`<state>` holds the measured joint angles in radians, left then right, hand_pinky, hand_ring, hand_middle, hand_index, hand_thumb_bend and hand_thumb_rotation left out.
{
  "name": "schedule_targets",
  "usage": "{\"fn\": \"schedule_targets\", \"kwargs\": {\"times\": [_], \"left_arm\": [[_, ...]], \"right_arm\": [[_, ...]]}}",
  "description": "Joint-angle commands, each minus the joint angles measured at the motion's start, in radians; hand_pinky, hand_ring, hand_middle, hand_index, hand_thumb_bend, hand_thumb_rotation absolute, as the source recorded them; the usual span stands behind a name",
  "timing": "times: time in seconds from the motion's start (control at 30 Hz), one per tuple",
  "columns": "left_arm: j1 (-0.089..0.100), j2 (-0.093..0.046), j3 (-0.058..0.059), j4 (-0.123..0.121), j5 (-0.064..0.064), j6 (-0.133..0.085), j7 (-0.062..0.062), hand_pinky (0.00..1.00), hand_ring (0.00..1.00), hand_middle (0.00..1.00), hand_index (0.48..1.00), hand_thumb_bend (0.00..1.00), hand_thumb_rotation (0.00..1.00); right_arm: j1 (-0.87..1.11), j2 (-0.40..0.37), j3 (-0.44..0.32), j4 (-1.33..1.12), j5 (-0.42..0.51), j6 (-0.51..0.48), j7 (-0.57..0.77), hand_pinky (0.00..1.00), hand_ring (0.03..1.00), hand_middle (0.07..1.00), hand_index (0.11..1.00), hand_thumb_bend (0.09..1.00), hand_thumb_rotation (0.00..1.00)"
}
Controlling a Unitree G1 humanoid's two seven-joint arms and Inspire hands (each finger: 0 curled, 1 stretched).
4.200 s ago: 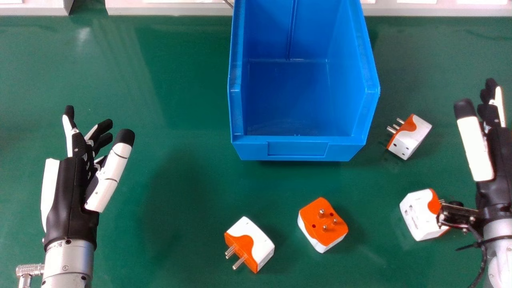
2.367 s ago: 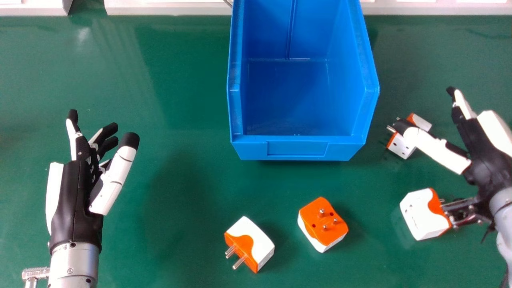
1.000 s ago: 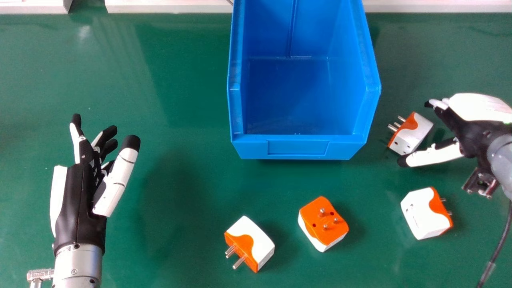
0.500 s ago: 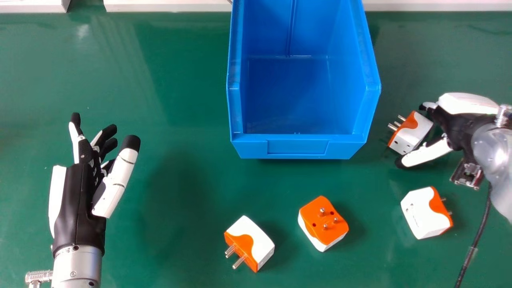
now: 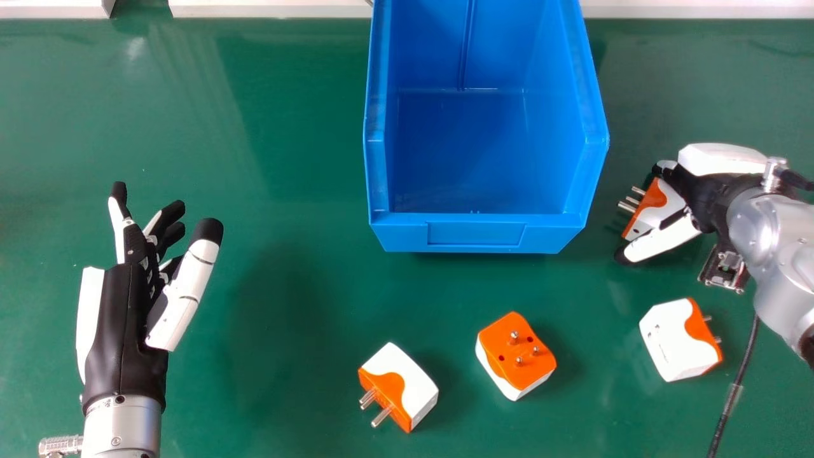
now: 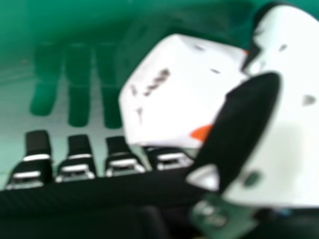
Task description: Pick all objects and put in blue box
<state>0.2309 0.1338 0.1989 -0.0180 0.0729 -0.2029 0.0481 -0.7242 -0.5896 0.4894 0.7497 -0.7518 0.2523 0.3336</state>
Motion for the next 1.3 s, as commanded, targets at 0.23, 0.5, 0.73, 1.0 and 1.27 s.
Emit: {"fn": "schedule_targets", "kwargs": {"times": [0.23, 0.5, 0.73, 1.0, 1.27], "left_arm": [[0.047, -0.016, -0.015, -0.132, 0.028, 0.062, 0.020, 0.88, 0.93, 0.94, 0.917, 0.66, 0.79], [0.049, -0.009, -0.010, -0.139, 0.013, 0.073, 0.010, 0.88, 0.93, 0.93, 0.912, 0.66, 0.79], [0.056, -0.002, -0.006, -0.152, 0.007, 0.083, 0.000, 0.88, 0.92, 0.93, 0.912, 0.65, 0.79], [0.063, 0.003, 0.000, -0.163, 0.001, 0.095, -0.006, 0.88, 0.92, 0.93, 0.912, 0.63, 0.79], [0.065, 0.002, 0.002, -0.171, -0.001, 0.100, -0.010, 0.87, 0.92, 0.93, 0.910, 0.64, 0.79]], "right_arm": [[-0.066, 0.002, 0.045, 0.034, -0.049, 0.001, 0.009, 0.74, 0.858, 0.904, 0.849, 0.616, 0.51], [-0.065, 0.024, -0.005, 0.079, -0.005, -0.018, -0.061, 0.20, 0.275, 0.448, 0.523, 0.510, 0.07], [-0.020, -0.001, -0.003, 0.028, -0.026, -0.061, -0.192, 0.05, 0.097, 0.393, 0.473, 0.519, 0.00], [-0.011, -0.008, -0.005, 0.056, -0.040, -0.120, -0.300, 0.09, 0.134, 0.459, 0.475, 0.525, 0.00], [-0.001, -0.018, -0.006, 0.081, -0.041, -0.173, -0.378, 0.15, 0.192, 0.387, 0.500, 0.514, 0.00]]}}
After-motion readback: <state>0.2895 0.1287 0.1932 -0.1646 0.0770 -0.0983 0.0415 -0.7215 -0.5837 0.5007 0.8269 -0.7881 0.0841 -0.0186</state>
